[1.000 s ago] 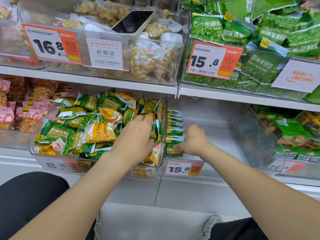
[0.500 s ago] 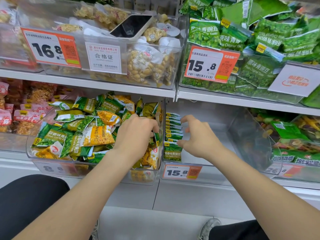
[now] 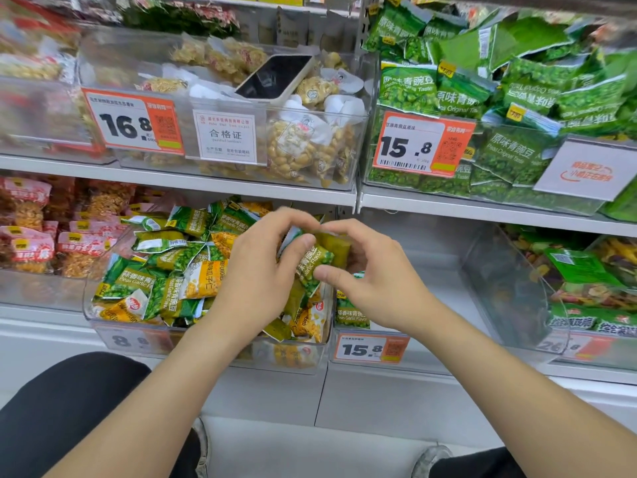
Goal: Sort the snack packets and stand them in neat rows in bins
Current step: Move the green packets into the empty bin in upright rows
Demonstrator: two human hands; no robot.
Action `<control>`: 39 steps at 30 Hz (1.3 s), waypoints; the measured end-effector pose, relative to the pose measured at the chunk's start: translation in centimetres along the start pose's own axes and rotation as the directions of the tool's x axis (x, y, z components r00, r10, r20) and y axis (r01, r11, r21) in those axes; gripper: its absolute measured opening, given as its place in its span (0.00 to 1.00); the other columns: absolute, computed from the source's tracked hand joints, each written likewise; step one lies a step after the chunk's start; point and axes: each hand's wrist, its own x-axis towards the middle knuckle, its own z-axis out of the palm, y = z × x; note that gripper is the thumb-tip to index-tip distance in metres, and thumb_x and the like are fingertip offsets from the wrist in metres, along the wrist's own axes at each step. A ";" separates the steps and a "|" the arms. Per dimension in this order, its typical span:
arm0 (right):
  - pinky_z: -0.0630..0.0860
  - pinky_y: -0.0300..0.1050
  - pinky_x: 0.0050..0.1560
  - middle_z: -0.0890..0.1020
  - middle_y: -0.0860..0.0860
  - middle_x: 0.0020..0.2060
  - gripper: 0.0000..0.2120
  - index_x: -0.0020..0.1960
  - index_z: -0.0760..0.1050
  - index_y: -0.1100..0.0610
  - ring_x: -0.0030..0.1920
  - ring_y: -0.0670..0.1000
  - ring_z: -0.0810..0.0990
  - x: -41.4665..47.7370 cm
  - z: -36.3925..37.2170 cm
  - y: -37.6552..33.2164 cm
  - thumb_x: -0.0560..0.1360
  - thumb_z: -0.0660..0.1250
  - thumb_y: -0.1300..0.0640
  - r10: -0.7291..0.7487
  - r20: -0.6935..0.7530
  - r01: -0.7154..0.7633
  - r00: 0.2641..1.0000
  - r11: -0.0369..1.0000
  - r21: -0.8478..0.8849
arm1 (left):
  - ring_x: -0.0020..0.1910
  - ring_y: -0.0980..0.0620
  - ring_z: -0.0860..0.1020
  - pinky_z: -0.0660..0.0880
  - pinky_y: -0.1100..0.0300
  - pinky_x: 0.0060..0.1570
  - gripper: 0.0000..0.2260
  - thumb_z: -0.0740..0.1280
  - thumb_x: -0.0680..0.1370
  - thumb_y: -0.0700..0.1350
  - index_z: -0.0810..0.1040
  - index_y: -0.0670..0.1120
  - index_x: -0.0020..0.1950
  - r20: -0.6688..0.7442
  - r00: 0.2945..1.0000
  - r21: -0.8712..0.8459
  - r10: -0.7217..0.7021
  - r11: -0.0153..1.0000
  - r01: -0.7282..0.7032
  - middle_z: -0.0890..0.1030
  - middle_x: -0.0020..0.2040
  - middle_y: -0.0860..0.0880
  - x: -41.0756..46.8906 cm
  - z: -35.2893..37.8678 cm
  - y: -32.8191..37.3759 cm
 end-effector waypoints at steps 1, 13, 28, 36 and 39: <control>0.81 0.46 0.52 0.87 0.44 0.51 0.22 0.66 0.78 0.50 0.51 0.46 0.86 -0.1 0.0 0.2 0.75 0.79 0.57 0.035 -0.011 -0.035 0.999 0.999 0.037 | 0.47 0.53 0.84 0.84 0.47 0.43 0.10 0.70 0.83 0.47 0.79 0.56 0.63 0.001 0.997 -0.110 -0.078 0.991 0.078 0.80 0.50 0.58 0.0 -0.1 0.4; 0.81 0.60 0.49 0.88 0.48 0.47 0.11 0.54 0.70 0.47 0.46 0.51 0.85 -1.3 -0.6 -0.2 0.77 0.70 0.56 0.277 -0.227 -0.208 0.934 0.935 0.286 | 0.45 0.59 0.85 0.77 0.71 0.39 0.11 0.78 0.75 0.38 0.86 0.53 0.52 0.120 0.914 -0.431 -0.387 0.809 0.399 0.88 0.48 0.55 -0.3 -0.6 0.7; 0.70 0.50 0.63 0.74 0.34 0.60 0.27 0.80 0.62 0.33 0.57 0.40 0.70 -2.2 -0.2 -0.9 0.80 0.55 0.37 0.197 0.048 -0.202 0.979 0.931 0.304 | 0.48 0.57 0.87 0.84 0.51 0.56 0.09 0.74 0.80 0.40 0.86 0.50 0.58 0.073 0.955 -0.330 -0.286 0.897 0.294 0.89 0.46 0.56 -1.4 1.7 2.5; 0.75 0.46 0.33 0.83 0.43 0.49 0.22 0.59 0.75 0.40 0.29 0.53 0.78 -2.2 -1.5 -0.8 0.71 0.81 0.44 0.119 -0.161 -0.093 0.980 0.983 0.159 | 0.55 0.49 0.86 0.81 0.40 0.60 0.14 0.62 0.87 0.46 0.77 0.52 0.72 0.158 0.947 -0.343 -0.279 0.884 0.318 0.88 0.53 0.51 -1.3 1.7 2.6; 0.75 0.44 0.39 0.85 0.41 0.49 0.23 0.56 0.76 0.41 0.36 0.44 0.81 -2.0 -1.6 -0.2 0.67 0.81 0.36 0.145 -0.208 -0.131 0.967 0.988 0.080 | 0.58 0.49 0.84 0.80 0.39 0.62 0.14 0.57 0.87 0.52 0.79 0.56 0.68 0.184 0.949 -0.341 -0.254 0.889 0.304 0.87 0.56 0.51 -1.6 1.8 2.9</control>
